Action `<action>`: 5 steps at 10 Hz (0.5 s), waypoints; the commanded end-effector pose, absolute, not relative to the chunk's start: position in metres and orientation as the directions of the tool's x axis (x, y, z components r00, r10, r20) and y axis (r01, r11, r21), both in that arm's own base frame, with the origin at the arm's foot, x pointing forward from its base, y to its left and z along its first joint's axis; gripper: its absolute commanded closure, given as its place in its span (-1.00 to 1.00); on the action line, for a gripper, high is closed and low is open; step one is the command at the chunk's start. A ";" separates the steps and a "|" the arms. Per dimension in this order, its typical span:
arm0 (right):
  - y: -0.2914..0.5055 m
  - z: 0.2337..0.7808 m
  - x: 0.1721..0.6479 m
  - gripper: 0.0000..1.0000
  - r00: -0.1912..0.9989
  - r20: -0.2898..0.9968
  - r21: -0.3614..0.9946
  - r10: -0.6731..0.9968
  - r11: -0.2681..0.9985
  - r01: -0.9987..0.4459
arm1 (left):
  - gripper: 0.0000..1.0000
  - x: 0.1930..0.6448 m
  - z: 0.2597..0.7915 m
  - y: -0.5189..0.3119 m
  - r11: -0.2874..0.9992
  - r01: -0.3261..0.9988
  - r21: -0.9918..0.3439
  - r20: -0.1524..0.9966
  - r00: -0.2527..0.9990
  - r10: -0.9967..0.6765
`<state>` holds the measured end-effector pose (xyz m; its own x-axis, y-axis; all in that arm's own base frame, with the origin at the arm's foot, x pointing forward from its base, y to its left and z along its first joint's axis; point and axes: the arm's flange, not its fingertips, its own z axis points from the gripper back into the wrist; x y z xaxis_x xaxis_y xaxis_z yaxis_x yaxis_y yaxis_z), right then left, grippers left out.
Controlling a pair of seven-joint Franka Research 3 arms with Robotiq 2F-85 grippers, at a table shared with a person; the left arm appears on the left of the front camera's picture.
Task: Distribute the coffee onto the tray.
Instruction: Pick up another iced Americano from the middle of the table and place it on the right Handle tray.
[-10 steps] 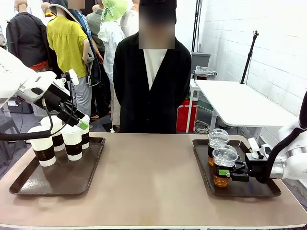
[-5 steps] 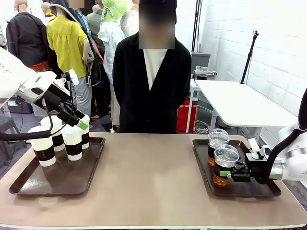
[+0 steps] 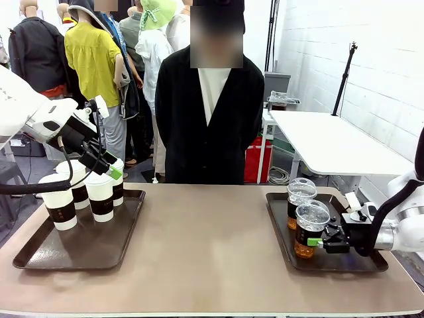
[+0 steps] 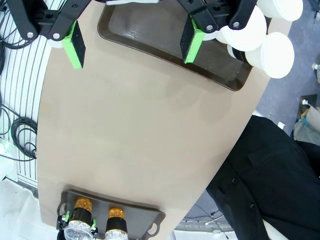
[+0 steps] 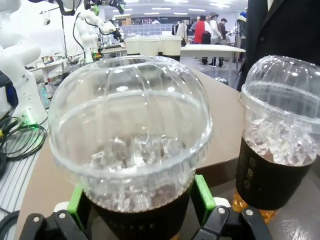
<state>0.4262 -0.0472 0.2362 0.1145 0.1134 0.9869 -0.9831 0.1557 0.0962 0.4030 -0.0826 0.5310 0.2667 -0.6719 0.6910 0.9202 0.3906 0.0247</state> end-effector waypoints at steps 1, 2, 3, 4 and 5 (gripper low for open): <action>-0.052 0.241 0.416 -1.00 0.145 0.984 0.124 0.101 0.189 -0.974 | -1.00 0.405 0.529 -0.081 0.371 0.928 0.026 0.708 0.245 -0.663; -0.057 0.244 0.413 -1.00 0.141 0.985 0.120 0.099 0.200 -0.973 | -1.00 0.405 0.529 -0.081 0.371 0.928 0.026 0.708 0.245 -0.663; -0.061 0.245 0.408 -1.00 0.144 0.985 0.121 0.098 0.206 -0.971 | -1.00 0.405 0.529 -0.081 0.371 0.928 0.026 0.708 0.245 -0.663; -0.065 0.245 0.401 -1.00 0.152 0.983 0.129 0.098 0.215 -0.968 | -1.00 0.405 0.529 -0.081 0.371 0.928 0.026 0.708 0.245 -0.663; -0.070 0.245 0.395 -1.00 0.161 0.982 0.136 0.098 0.221 -0.966 | -1.00 0.405 0.529 -0.081 0.371 0.928 0.026 0.708 0.245 -0.663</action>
